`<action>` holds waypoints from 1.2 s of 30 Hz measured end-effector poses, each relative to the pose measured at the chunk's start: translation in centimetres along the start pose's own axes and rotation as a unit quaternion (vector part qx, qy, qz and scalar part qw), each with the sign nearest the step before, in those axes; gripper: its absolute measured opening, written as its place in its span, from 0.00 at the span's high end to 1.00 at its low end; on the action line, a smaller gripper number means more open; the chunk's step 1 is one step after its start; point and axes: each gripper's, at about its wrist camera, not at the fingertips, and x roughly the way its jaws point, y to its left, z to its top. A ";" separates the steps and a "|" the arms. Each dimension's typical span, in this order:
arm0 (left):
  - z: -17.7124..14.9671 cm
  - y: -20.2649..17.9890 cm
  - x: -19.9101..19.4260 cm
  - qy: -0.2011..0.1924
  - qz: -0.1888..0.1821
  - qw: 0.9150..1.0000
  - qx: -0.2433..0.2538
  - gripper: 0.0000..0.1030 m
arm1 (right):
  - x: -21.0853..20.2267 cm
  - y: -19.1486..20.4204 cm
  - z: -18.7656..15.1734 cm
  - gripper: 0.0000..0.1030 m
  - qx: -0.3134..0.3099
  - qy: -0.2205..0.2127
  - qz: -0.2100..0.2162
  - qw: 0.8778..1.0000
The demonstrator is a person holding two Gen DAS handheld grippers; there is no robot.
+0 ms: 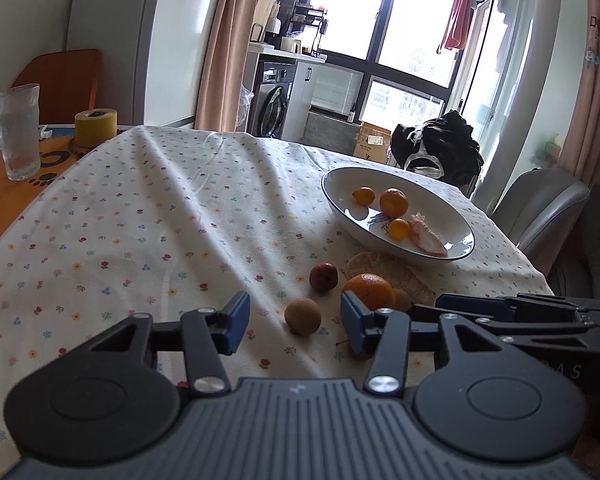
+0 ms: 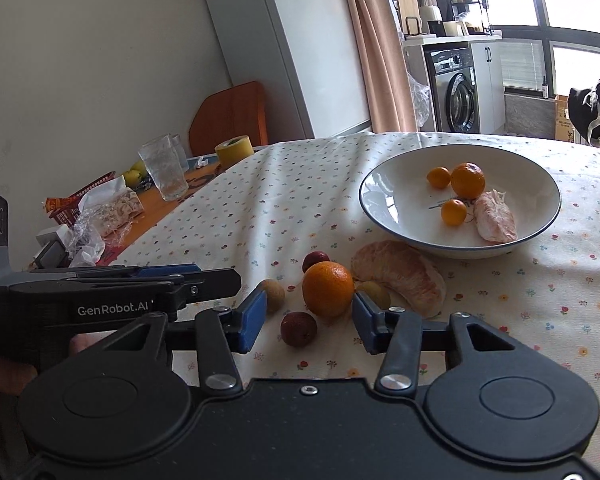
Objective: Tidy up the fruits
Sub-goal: 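Withdraw both tools from the bowl toward the remaining fruit, then grasp a brown kiwi with the left tool while the right tool grasps a dark red plum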
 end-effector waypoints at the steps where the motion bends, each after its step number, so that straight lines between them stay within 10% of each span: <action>1: -0.2 0.1 0.1 0.003 0.000 1.000 -0.001 0.58 | 0.2 0.1 -0.1 0.56 0.000 0.004 0.001 1.000; 9: -0.6 1.4 0.5 0.009 0.008 1.000 -0.016 0.65 | 2.2 0.7 -0.8 0.57 -0.002 0.026 0.011 1.000; 14: -0.4 1.5 0.8 0.008 0.006 1.000 -0.018 0.66 | 3.3 0.9 -1.1 0.79 -0.005 0.044 0.015 0.999; 36: -0.2 -0.3 3.7 0.023 -0.005 1.000 0.001 0.70 | -0.2 -2.9 0.3 0.80 0.018 -0.007 -0.010 1.000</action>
